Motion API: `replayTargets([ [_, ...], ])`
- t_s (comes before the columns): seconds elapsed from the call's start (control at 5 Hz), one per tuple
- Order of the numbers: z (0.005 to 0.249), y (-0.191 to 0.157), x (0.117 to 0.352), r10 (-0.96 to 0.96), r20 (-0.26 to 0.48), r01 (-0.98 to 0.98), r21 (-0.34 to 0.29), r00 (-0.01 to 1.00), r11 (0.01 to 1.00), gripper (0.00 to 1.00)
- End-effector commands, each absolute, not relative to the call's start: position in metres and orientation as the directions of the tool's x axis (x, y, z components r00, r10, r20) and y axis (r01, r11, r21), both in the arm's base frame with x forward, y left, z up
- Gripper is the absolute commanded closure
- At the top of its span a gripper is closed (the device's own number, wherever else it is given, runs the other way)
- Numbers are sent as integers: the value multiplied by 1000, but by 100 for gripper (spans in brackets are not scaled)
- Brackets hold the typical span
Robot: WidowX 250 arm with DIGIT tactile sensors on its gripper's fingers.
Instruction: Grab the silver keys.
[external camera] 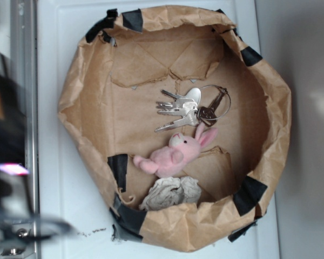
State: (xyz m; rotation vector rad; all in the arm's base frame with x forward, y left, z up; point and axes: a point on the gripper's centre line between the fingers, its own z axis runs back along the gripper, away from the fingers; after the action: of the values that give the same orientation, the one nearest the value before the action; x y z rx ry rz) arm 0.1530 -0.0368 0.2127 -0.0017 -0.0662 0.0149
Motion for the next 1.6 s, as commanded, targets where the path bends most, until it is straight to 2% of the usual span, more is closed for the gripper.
replayTargets([
  [0.0,191,-49,206,-71,128,73,-4,989,997,0],
  [0.2,183,-42,232,-47,119,46,12,992,999,0],
  [0.4,164,-29,268,55,154,-55,-5,987,998,0],
  [0.6,151,-18,286,160,191,-147,-82,968,986,0],
  [1.0,103,-21,290,208,288,-221,12,935,975,0],
  [1.2,82,-14,295,208,303,-237,60,930,970,0],
  [1.4,79,-16,303,220,315,-253,68,923,965,0],
])
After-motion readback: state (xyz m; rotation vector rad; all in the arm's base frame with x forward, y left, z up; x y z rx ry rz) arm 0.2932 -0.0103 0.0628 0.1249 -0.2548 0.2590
